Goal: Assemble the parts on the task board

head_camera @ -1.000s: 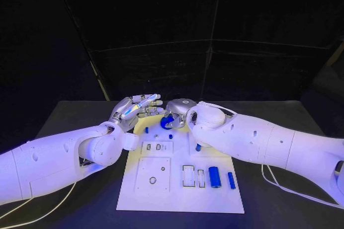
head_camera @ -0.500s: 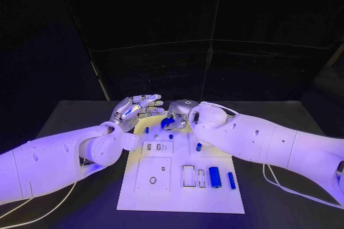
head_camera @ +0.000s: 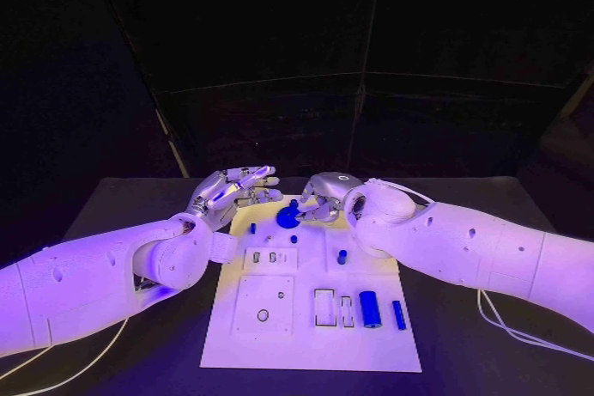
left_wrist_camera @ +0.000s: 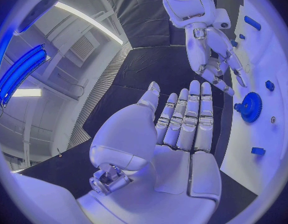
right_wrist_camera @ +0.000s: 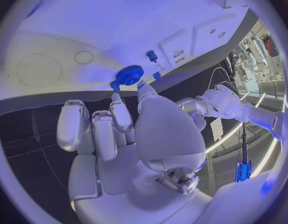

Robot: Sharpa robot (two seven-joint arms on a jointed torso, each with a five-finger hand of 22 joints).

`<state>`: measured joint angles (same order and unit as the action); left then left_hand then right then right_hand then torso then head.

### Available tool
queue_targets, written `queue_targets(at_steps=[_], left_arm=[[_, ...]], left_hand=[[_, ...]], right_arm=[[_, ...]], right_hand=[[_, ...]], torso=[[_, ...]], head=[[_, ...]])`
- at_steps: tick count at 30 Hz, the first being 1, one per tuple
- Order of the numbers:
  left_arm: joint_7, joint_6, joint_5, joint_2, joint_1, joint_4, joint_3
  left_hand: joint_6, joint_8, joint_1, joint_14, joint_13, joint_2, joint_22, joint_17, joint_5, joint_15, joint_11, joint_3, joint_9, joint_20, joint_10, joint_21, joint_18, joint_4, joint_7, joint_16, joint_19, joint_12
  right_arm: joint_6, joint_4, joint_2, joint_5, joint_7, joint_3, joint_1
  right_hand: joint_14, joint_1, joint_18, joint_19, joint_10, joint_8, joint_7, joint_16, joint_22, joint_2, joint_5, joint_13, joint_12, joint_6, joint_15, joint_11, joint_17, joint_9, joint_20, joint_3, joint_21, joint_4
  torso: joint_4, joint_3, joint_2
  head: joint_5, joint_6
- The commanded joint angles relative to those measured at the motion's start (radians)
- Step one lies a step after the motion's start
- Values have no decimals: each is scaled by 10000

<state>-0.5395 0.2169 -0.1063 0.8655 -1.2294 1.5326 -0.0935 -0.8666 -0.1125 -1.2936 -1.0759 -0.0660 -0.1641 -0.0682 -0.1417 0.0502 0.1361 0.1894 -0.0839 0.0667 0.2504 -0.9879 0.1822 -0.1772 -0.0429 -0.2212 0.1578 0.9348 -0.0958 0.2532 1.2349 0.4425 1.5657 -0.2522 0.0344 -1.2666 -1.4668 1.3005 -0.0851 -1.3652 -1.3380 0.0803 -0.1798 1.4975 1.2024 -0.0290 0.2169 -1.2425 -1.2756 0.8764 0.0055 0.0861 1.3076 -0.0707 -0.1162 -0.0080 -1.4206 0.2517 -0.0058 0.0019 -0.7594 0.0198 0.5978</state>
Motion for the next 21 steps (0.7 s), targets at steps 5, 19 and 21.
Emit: queue_targets(at_steps=[5, 19, 21], left_arm=[[-47, -129, 50, 80, -24, -19, 8], [-45, -183, 50, -136, 11, -184, 3], [-47, -185, 49, -151, 22, -199, 3]], left_hand=[[36, 50, 24, -8, 13, -38, 12, -11, -30, 46, 39, -26, -15, -11, 26, -46, -53, -6, -301, -46, 57, 48], [37, 52, 20, -10, 12, -38, 12, -12, -30, 46, 38, -25, -14, -11, 23, -49, -53, -13, -299, -48, 58, 48], [37, 52, 20, -10, 12, -38, 12, -12, -30, 46, 38, -25, -14, -11, 23, -49, -53, -13, -299, -48, 58, 48]], right_arm=[[1776, 1501, 1594, -741, 1280, 3, -21], [788, 1595, 4169, -3942, 3702, 6, -23], [722, 1395, 4226, -3973, 3887, 7, -22]], right_hand=[[-712, 432, 134, -101, -212, 175, 112, 65, 80, 68, 73, -301, -248, 353, 14, -42, 1096, -78, -3, -130, -64, -199], [-767, 1626, 163, -170, -257, 103, 130, 175, 223, -107, 154, -373, -265, 346, -33, -83, 1349, -28, 54, -256, -135, -1014], [-768, 1671, 164, -170, -250, 79, 121, 177, 227, -105, 150, -365, -256, 307, -28, -76, 1354, -18, 51, -261, -138, -1051]], torso=[[-239, 62, 144], [-478, 234, 355], [-457, 231, 341]], head=[[-109, -84], [-253, -59], [-288, -72]])
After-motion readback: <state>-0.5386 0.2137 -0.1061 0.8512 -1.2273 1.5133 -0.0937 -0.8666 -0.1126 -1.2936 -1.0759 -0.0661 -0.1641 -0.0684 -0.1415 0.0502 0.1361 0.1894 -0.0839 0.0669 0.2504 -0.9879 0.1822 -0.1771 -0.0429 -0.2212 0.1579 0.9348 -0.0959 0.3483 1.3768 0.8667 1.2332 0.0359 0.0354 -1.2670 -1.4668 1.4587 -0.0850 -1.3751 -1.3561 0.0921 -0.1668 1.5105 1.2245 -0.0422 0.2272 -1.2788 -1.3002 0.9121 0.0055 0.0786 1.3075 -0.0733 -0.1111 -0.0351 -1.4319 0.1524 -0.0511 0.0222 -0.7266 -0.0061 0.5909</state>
